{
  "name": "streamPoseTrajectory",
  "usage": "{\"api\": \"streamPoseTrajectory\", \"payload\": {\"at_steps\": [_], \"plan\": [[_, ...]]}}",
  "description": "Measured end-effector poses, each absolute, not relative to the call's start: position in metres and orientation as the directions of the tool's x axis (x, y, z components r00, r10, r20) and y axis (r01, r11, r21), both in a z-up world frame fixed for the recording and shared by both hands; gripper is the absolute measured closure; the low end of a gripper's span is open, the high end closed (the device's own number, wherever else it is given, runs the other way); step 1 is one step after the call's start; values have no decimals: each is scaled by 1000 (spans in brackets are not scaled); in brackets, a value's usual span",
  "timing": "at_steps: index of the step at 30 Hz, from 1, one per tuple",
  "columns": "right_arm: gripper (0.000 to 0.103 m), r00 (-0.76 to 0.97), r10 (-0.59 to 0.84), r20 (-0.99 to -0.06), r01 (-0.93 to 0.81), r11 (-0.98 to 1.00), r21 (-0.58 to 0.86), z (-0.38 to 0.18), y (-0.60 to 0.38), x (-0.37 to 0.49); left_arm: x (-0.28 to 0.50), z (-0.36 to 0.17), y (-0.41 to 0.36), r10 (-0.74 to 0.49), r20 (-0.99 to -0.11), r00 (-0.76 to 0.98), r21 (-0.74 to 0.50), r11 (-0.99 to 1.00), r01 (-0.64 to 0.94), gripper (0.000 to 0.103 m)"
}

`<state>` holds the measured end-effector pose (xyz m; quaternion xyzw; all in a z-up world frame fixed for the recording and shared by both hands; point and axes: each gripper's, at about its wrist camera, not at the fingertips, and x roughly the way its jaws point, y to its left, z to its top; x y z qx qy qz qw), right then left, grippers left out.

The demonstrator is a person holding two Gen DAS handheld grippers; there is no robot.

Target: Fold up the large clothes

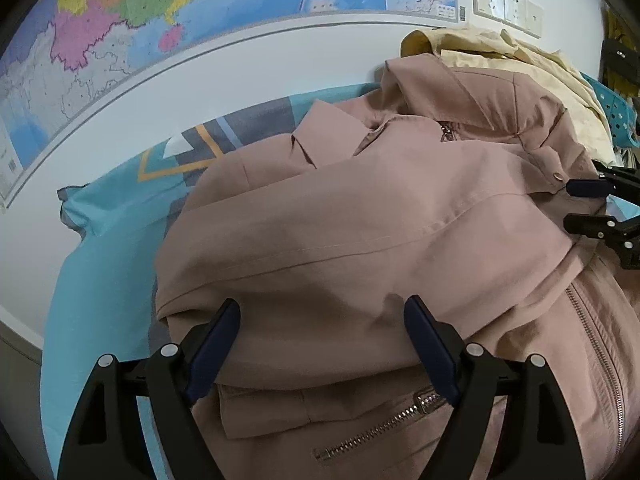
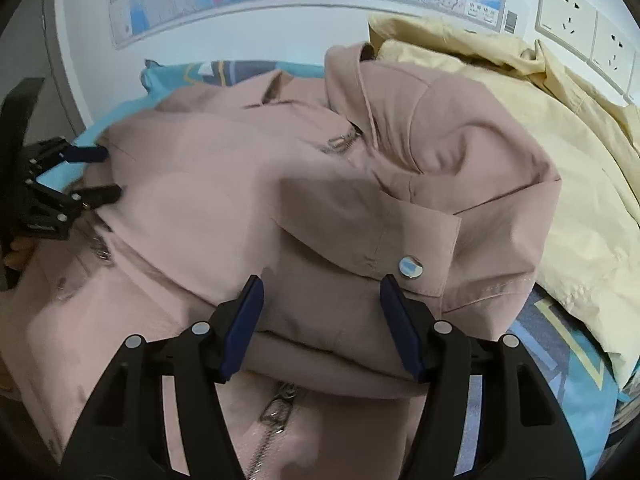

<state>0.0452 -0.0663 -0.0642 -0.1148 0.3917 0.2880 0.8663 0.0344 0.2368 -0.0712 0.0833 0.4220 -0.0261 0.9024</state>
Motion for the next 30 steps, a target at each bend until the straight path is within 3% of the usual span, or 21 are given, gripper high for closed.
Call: {"api": "streamPoseTrajectory", "payload": {"at_steps": [7,11,17,22,30], "plan": [[43,492,457,-741,-689,725,-11,-55,-52,14,32,-75,232,34,-767,640,147,981,124,22],[44,508,386,-770,-671,737,-73,-71,-36,27,37,-81,236,37,-777,628,127,987,99,21],[47,523,366,-770,-618,785,-47,-82,-30,51,36,-79,238,61,-773,631,141,987,77,20],[42,508,389,-768,-609,794,0,-75,-42,46,19,-63,251,47,-750,660,113,992,58,19],[29,487,509,-709,-565,803,189,-44,-104,23,-29,-47,291,60,-730,681,64,998,-18,17]]}}
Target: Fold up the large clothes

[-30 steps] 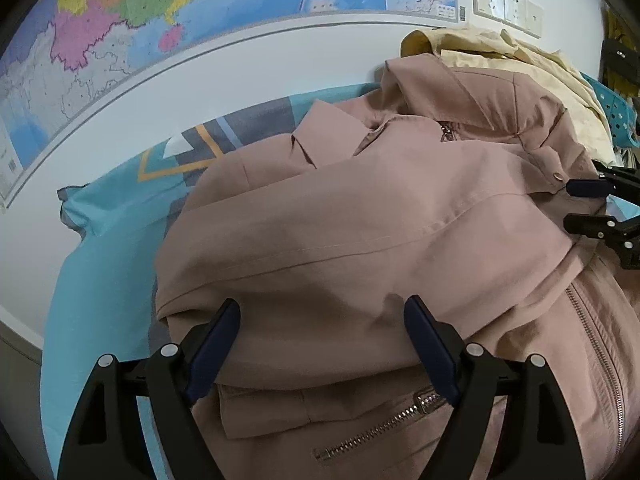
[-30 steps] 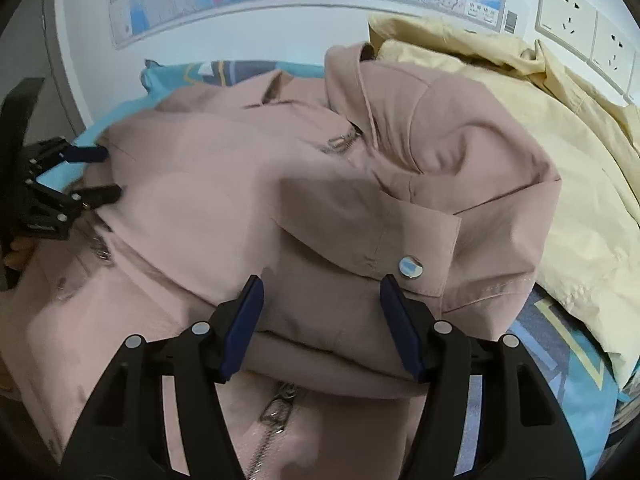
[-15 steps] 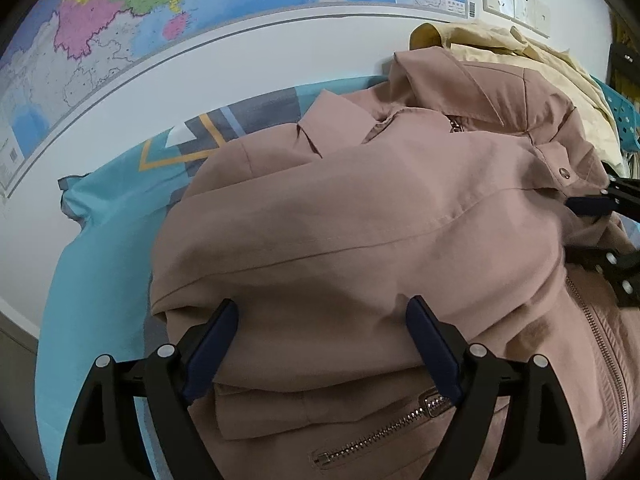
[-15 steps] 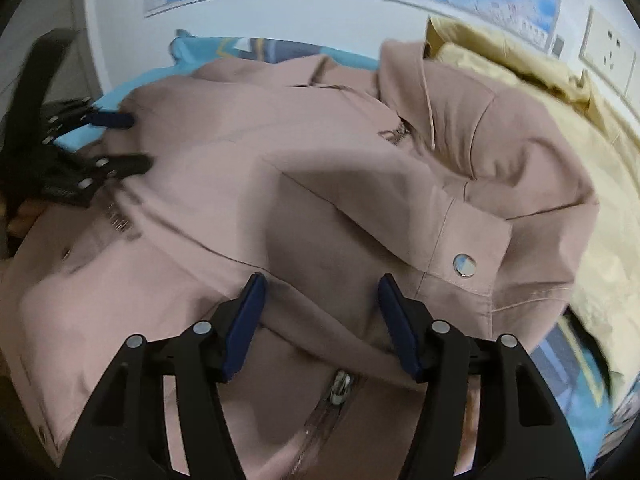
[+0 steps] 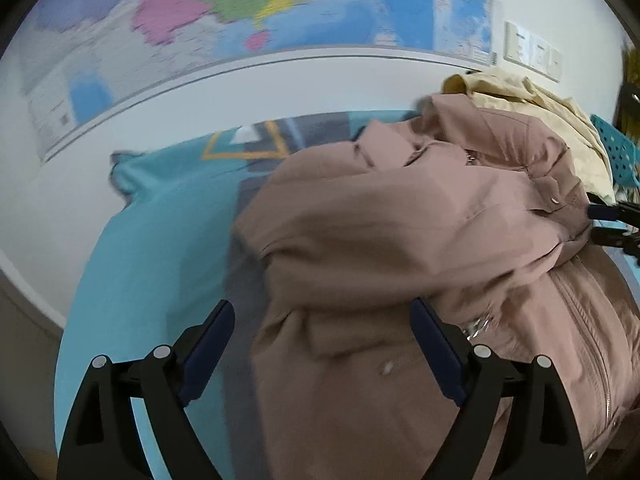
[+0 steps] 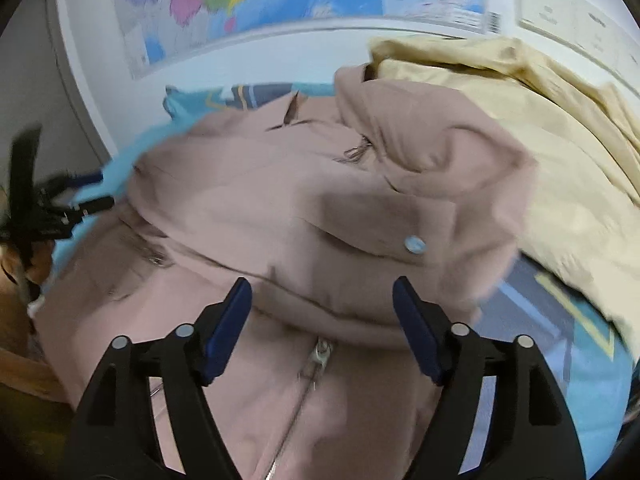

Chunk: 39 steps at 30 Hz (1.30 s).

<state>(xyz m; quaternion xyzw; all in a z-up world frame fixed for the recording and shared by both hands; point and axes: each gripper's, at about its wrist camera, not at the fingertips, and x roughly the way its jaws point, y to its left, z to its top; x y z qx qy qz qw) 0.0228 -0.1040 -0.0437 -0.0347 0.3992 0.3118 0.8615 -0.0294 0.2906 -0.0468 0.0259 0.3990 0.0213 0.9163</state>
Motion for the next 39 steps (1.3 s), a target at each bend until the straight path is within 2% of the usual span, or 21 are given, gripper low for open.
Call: {"api": "streamPoseTrajectory", "payload": {"at_steps": [2,8,16,22,24,31,39], "plan": [[28,480,526,-702,-547,805,229,-43,-118,17,-41,-49,303,62,-738,672,37,998,-51,17],[22,462,557,-690,-495,808,321,-50,-156,-9,-73,-61,339,-39,-772,635,-140,984,-111,16],[18,399,608,-686,-384,790,477,-82,-207,-41,-115,-86,349,-147,-816,559,-245,964,-104,16],[17,366,659,-657,-365,751,550,-94,-214,-56,-133,-87,334,-226,-804,549,-296,954,-41,12],[15,359,670,-650,-385,741,550,-93,-211,-60,-137,-87,326,-265,-803,535,-317,949,-6,7],[15,305,719,-625,-436,689,580,-95,-198,-69,-150,-88,303,-439,-769,464,-449,888,96,7],[15,262,755,-602,-486,642,593,-97,-186,-76,-147,-91,300,-565,-701,436,-594,800,82,7]]}}
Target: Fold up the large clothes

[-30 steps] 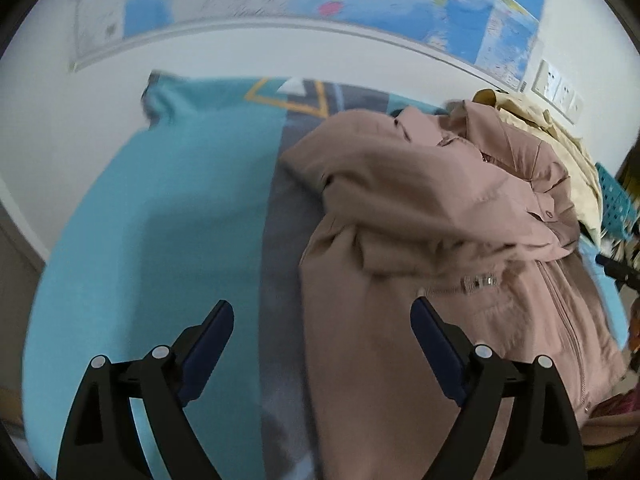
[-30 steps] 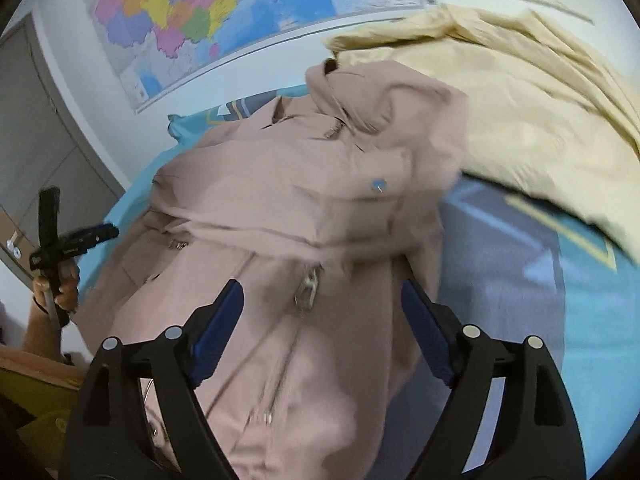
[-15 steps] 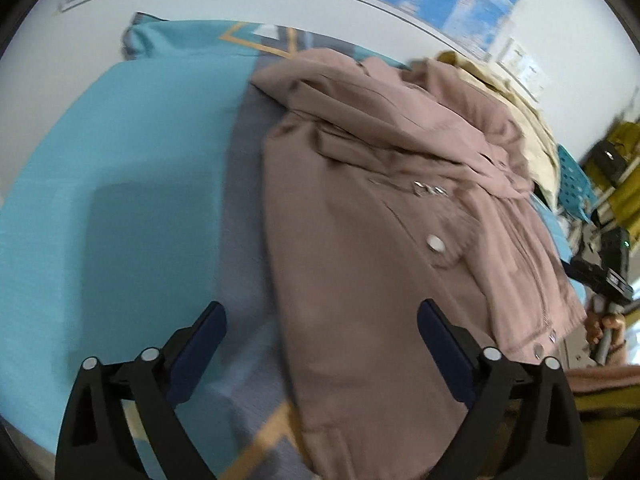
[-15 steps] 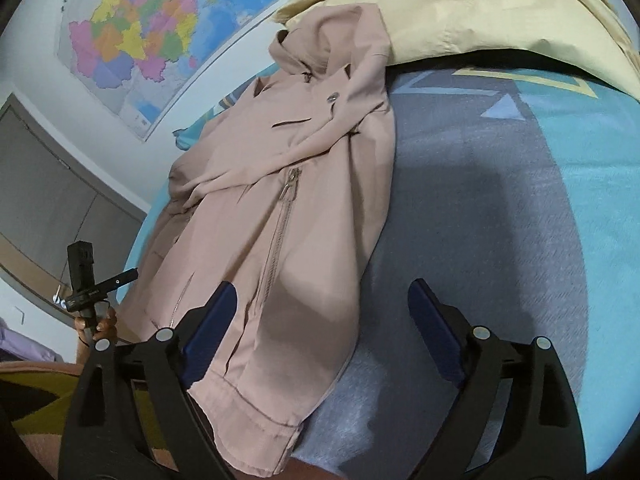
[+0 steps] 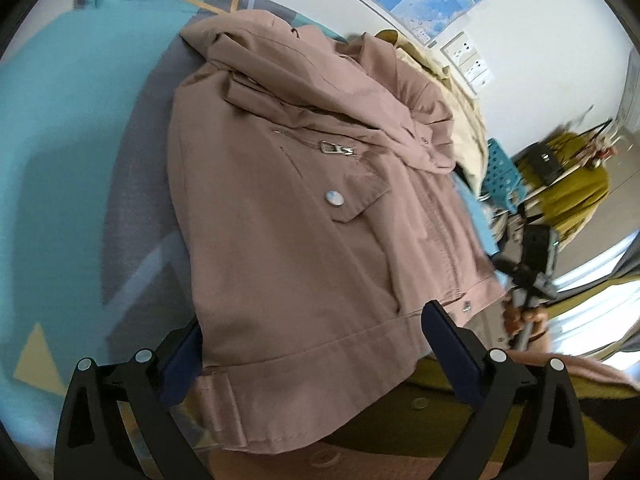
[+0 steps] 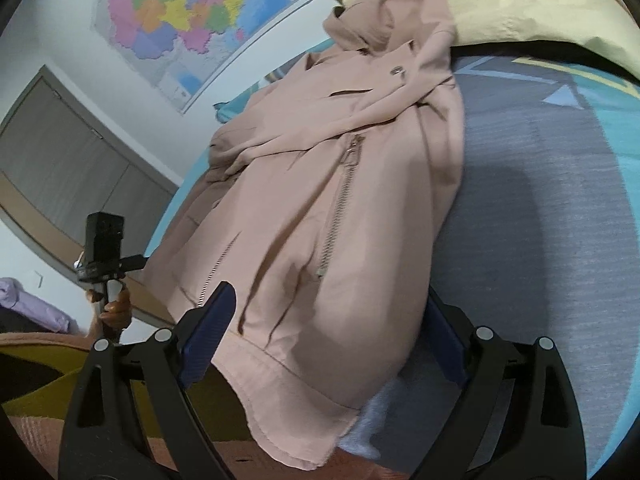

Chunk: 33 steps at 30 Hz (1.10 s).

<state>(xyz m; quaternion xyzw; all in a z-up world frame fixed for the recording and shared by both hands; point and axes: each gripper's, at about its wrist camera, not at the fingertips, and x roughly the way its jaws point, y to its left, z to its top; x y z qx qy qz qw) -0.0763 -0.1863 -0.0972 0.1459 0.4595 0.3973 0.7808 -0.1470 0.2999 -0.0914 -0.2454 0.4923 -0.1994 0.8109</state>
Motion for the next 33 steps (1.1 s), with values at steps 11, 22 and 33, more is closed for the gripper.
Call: {"api": "streamPoseTrajectory", "payload": {"at_steps": [11,22,33], "plan": [[17,247,768,-590,-502,623,600,-99,-185,-78,-138,-93,297,-577,-700,421,-614,787,57,24],[95,166,890,-424,-409,453,792,-114,-198,-73,-133,-82,291,-433,-754,493,-509,861,-22,96],[96,197,932,-304,-510,362,780,-69,-213,-119,-171,-48,310,-516,-652,556,-597,801,45,95]]}}
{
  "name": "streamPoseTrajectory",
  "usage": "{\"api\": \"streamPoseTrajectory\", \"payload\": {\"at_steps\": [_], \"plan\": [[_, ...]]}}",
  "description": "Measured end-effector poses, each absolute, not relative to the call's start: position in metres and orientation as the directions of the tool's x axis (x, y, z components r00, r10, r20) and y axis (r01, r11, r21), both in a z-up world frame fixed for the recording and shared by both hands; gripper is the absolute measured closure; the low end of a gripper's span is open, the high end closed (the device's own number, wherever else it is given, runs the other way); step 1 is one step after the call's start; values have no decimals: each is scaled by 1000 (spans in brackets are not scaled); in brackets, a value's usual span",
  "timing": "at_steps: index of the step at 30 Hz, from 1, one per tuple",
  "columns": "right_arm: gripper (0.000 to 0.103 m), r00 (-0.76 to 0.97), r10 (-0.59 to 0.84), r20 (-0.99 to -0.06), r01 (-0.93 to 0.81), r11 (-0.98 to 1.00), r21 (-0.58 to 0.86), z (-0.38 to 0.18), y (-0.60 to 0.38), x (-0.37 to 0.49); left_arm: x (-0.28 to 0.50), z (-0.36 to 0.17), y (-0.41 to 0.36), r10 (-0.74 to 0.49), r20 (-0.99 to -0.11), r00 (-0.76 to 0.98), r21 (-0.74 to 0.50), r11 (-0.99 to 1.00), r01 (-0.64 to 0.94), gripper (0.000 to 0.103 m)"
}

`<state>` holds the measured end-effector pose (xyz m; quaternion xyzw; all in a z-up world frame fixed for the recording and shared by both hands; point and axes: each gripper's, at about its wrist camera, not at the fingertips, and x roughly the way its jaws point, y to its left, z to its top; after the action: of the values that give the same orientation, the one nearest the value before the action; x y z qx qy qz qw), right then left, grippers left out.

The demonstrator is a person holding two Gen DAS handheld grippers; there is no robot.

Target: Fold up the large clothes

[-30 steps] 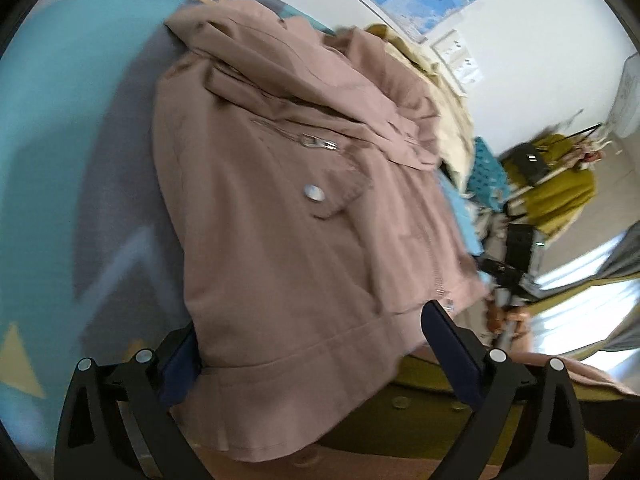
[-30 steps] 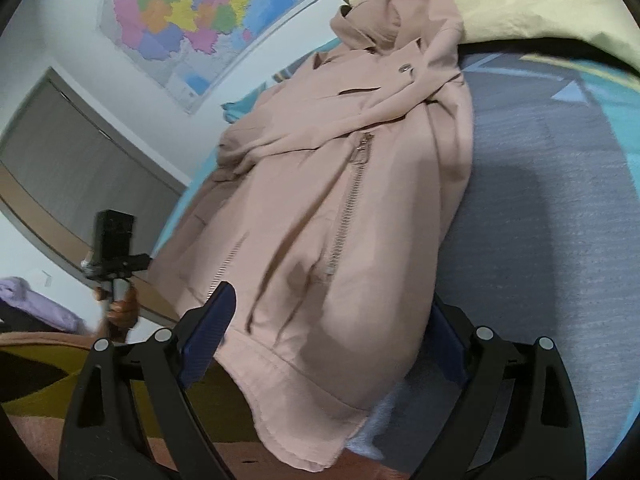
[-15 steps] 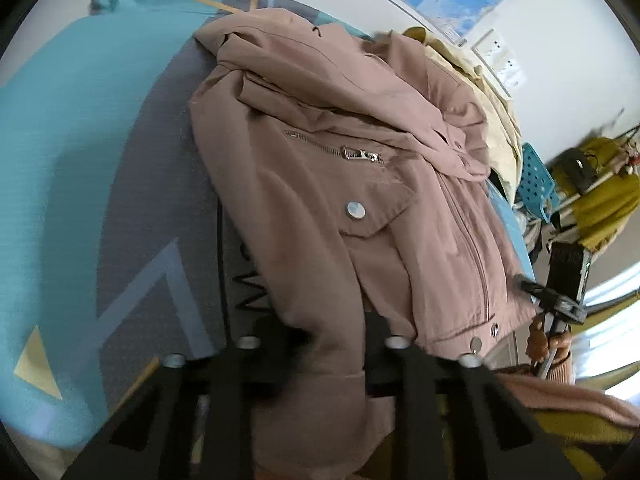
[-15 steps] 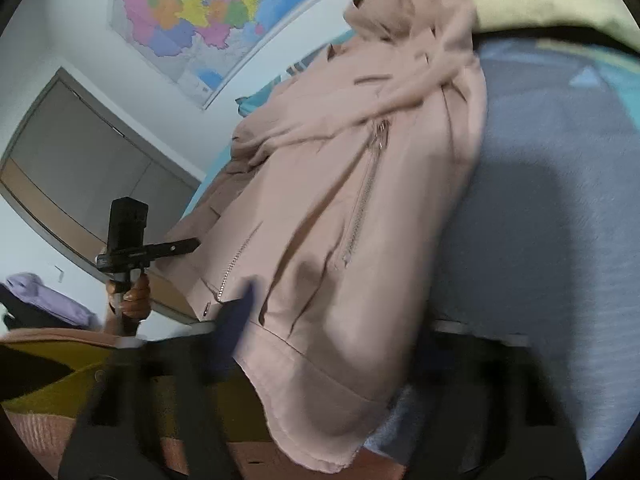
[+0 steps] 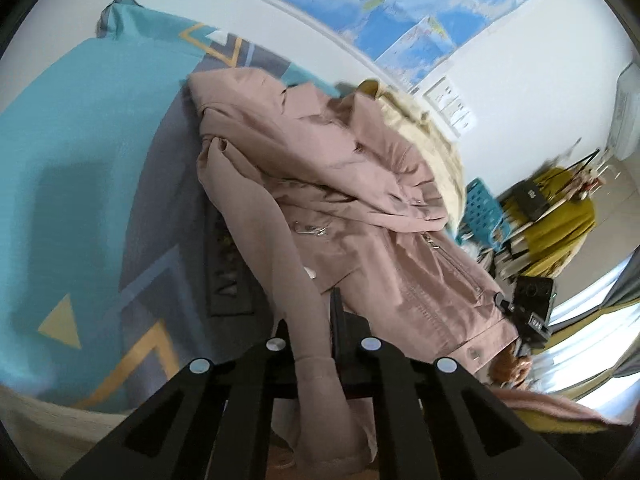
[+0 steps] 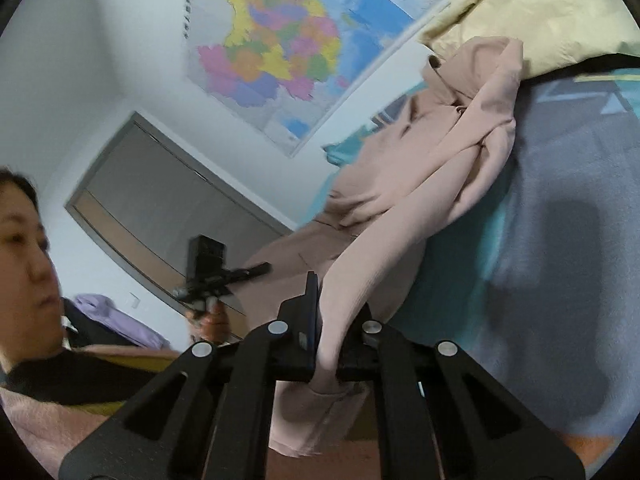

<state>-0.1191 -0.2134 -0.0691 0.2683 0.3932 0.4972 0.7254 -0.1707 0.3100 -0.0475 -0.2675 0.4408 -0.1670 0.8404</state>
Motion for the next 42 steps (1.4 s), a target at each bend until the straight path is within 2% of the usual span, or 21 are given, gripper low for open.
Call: {"api": "streamPoseTrajectory", "payload": {"at_steps": [4,5,6,7,8,11,14,16,18,19,20,21,27,32,35,42], "plan": [[91,171,911,-374,-392,411,823,-107,-217,-110,-163,-83,310,-543,-687,483,-621,784,-1,87],[87,171,900,-402,-372,436,819,-114,-217,-110,-161,-90,308,-544,-696,468,-619,785,-8,80],[80,171,891,-421,-353,454,818,-120,-217,-111,-161,-94,308,-544,-701,461,-616,788,-8,73],[64,168,891,-422,-345,454,821,-123,-218,-112,-159,-97,306,-540,-708,456,-609,793,-6,70],[59,161,890,-426,-342,455,822,-125,-218,-113,-158,-98,305,-544,-708,450,-609,793,0,59],[53,141,899,-414,-349,437,829,-129,-216,-117,-152,-99,303,-605,-679,416,-649,759,44,30],[53,136,916,-378,-337,401,852,-134,-216,-114,-150,-97,292,-595,-695,405,-617,782,89,26],[57,133,916,-379,-343,402,849,-134,-214,-116,-149,-96,286,-581,-703,410,-597,796,102,32],[78,124,915,-385,-343,404,848,-135,-209,-116,-149,-96,282,-551,-725,414,-563,820,104,74],[96,123,917,-378,-343,397,851,-135,-208,-116,-149,-95,282,-530,-737,419,-548,832,88,80],[96,134,922,-364,-345,387,855,-132,-209,-117,-148,-94,285,-529,-732,430,-554,829,78,91],[96,146,934,-327,-357,358,863,-124,-211,-118,-150,-90,290,-529,-721,447,-562,824,69,97],[97,217,952,-214,-519,299,801,-64,-223,-137,-173,-48,316,-542,-612,576,-609,787,94,99],[97,234,962,-143,-601,259,756,-30,-229,-154,-186,-25,324,-544,-559,626,-629,770,107,99],[97,247,959,-137,-607,263,750,-23,-229,-154,-189,-20,335,-560,-507,655,-667,736,114,99],[97,267,959,-100,-583,243,775,-14,-222,-127,-164,-12,344,-569,-507,647,-692,717,88,98]]}}
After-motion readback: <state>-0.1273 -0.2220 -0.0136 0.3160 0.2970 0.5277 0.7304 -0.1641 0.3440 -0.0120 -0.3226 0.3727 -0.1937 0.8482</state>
